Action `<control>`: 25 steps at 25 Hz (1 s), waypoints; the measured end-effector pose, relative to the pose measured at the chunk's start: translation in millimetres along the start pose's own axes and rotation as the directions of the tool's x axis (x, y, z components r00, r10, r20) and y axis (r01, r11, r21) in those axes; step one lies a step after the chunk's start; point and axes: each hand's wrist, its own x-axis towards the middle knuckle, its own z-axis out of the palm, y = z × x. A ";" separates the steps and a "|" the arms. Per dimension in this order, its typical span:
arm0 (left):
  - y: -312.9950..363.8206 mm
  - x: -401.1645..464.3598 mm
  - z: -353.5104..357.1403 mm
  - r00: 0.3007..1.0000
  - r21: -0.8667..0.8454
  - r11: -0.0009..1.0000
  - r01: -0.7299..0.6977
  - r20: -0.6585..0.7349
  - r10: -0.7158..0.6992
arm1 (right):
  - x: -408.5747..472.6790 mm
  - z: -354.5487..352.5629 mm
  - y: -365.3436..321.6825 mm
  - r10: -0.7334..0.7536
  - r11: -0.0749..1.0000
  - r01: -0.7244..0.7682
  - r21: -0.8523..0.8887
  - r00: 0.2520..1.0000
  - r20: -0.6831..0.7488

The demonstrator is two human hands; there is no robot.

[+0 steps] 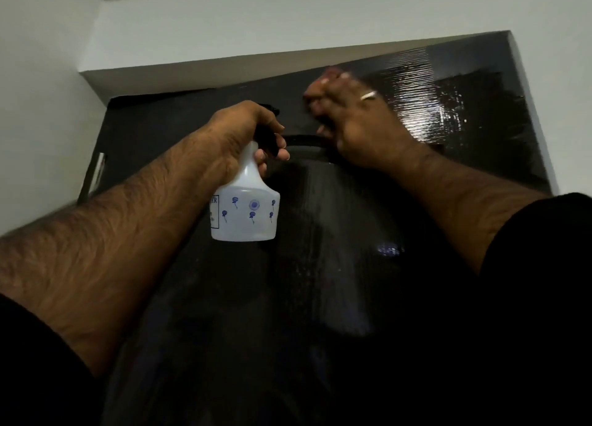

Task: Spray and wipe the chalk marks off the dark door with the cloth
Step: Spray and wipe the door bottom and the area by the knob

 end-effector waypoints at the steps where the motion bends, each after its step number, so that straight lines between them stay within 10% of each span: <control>1: -2.4 8.0 -11.8 1.000 0.014 1.000 -0.005 0.005 0.005 | 9.0 7.6 0.7 -0.209 0.977 0.210 -0.033 0.977 0.039; 2: -4.5 16.9 -23.6 1.000 0.031 1.000 -0.004 0.008 0.004 | 18.1 6.8 3.7 -0.232 0.971 0.233 -0.049 0.972 0.030; 5: -11.7 44.3 -55.0 1.000 0.035 0.999 0.018 -0.002 -0.018 | 40.5 11.4 -2.6 0.516 0.856 -0.511 0.079 0.834 -0.193; 6: -13.5 52.4 -64.7 1.000 0.013 1.000 0.009 -0.010 -0.009 | 50.3 15.6 -19.0 0.557 0.829 -0.556 0.065 0.806 -0.202; 8: -14.8 66.7 -84.7 0.999 -0.022 0.999 -0.034 -0.025 0.033 | 57.0 25.1 -51.4 0.040 0.998 -0.044 -0.040 0.996 -0.078; 10: -13.1 77.7 -104.3 0.996 -0.005 0.997 -0.079 -0.029 0.079 | 73.0 23.9 -52.3 -0.301 0.952 0.305 -0.022 0.948 0.108; 14: -7.4 89.3 -141.8 0.995 0.045 0.994 -0.100 -0.026 0.101 | 105.5 37.6 -73.1 0.415 0.909 -0.416 0.004 0.905 -0.093; 16: -8.0 92.9 -160.1 0.995 0.057 0.994 -0.094 -0.010 0.095 | 110.5 54.6 -111.6 -0.013 0.999 0.014 -0.040 0.999 0.038; 18: -11.2 95.8 -178.2 0.996 0.099 0.991 -0.091 -0.015 0.093 | 121.0 60.6 -119.2 -0.343 0.939 0.338 0.058 0.913 0.222; 22: -23.9 100.8 -213.8 0.996 0.123 0.991 -0.049 -0.070 0.058 | 148.4 68.0 -134.6 0.266 0.964 -0.265 -0.013 0.964 0.021; 25: -34.0 102.2 -237.3 0.991 0.148 0.988 -0.040 -0.119 0.058 | 150.6 90.3 -184.7 -0.242 0.970 0.239 0.039 0.951 0.190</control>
